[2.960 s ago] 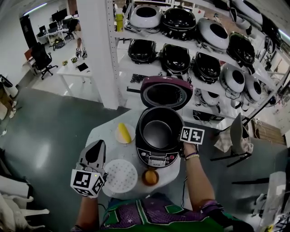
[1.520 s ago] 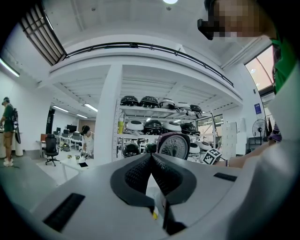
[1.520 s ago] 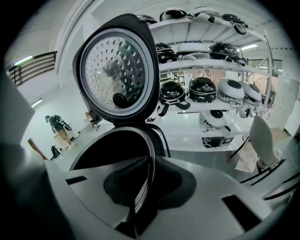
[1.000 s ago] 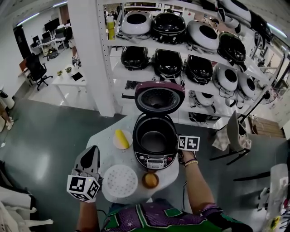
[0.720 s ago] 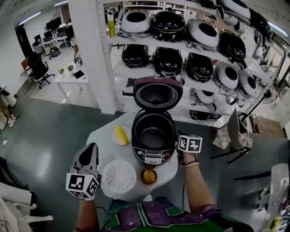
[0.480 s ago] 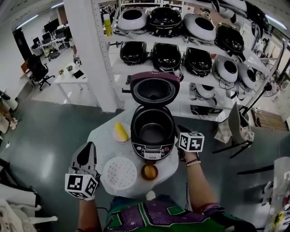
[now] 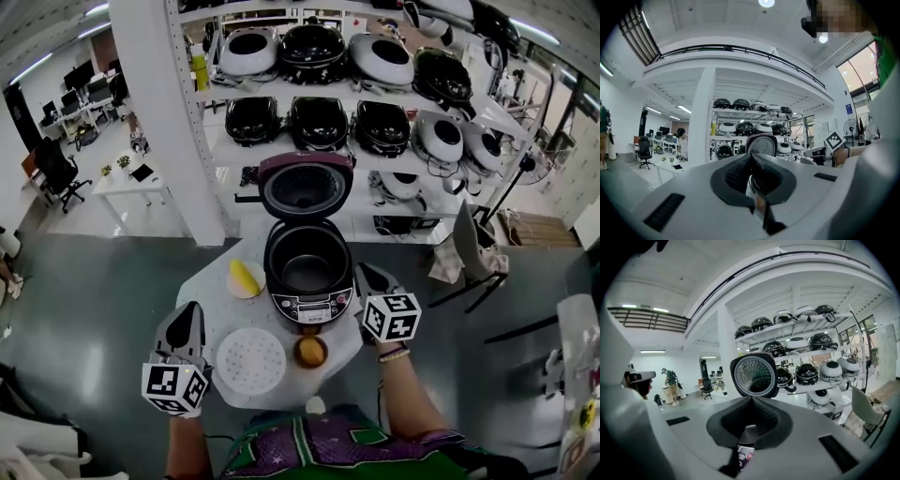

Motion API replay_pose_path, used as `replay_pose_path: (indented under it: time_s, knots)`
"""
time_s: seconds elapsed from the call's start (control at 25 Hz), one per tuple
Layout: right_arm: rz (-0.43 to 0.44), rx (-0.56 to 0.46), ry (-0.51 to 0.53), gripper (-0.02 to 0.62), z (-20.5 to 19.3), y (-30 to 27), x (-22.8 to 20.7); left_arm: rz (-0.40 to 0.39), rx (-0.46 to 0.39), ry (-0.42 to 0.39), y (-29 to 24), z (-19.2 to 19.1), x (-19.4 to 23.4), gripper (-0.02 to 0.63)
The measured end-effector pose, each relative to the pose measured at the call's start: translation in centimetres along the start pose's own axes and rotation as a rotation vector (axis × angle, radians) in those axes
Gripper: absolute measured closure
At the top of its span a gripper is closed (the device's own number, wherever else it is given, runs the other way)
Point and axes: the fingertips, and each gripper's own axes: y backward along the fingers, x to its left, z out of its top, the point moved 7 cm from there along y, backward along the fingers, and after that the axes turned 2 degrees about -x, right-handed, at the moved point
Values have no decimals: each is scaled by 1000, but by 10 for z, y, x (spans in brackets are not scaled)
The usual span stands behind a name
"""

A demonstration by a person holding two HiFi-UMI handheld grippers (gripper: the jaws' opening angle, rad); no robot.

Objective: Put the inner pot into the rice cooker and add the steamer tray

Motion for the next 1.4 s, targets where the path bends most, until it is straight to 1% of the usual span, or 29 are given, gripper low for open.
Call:
replay_pose_path:
  time_s: [0.16,0.32,0.4,0.48,0.56,0.64,0.88,0.92,1.0,1.08,1.16,1.24,1.4]
  knots:
    - [-6,-118,37,589,18,35,33,-50,4,16,6,-1,5,586]
    - [-34,-317,80,591,35,80,74,-94,3,0,14,1,10,586]
    - [-17,-388,106,591,42,98,98,-113,-2,-3,19,2,14,586]
    - [10,-421,148,591,47,110,117,-128,-8,1,23,2,17,586]
    - [32,-420,181,591,49,116,133,-139,-13,7,28,2,21,586]
    - [44,-409,191,591,48,120,145,-148,-23,3,35,4,24,585]
    - [35,-376,160,591,39,135,165,-179,-46,11,49,11,36,580]
    - [36,-372,149,591,36,138,169,-182,-48,10,51,11,39,556]
    - [43,-367,122,591,28,142,179,-198,-58,17,53,8,45,465]
    - [55,-362,115,591,19,144,192,-212,-72,40,56,2,50,414]
    - [62,-351,132,591,13,146,205,-217,-70,57,59,-9,55,363]
    - [49,-335,146,591,8,146,213,-225,-45,49,60,-22,58,342]
    - [22,-311,157,591,-1,144,218,-234,35,7,62,-55,62,342]
